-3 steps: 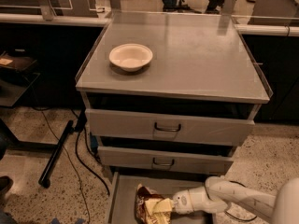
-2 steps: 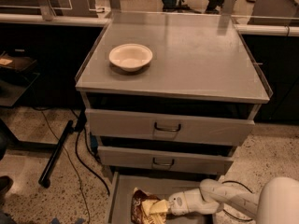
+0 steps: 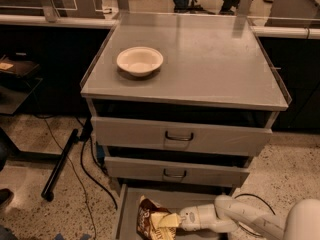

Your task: Place brown chip bag into bottom drawer

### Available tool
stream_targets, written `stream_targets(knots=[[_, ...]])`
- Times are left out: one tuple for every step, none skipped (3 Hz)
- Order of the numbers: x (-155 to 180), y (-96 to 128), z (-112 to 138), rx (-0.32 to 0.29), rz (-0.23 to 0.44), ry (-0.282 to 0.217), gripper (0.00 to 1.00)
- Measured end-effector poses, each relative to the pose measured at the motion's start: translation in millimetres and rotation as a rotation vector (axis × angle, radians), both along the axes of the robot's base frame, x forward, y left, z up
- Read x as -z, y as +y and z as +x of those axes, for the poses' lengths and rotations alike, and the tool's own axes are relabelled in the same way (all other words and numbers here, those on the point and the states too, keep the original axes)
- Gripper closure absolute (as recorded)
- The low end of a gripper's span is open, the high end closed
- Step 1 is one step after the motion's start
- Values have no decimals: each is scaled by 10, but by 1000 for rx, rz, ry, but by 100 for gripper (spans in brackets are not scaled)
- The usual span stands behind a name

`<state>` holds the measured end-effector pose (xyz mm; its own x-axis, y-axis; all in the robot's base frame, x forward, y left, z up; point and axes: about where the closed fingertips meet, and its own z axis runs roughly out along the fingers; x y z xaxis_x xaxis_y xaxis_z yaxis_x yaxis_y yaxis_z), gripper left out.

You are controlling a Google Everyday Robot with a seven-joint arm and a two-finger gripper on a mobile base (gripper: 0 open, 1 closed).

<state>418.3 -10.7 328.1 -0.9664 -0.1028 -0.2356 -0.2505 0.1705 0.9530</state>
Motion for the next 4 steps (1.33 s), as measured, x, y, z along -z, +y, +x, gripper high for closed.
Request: stream_targets(knots=[[-295,229,46,-14,59,-102,100],[-384,382,101,-36,71,-141,100],[-384,383,101,-36,71,-141,100],[-249,378,188,-5,78,-136,100]])
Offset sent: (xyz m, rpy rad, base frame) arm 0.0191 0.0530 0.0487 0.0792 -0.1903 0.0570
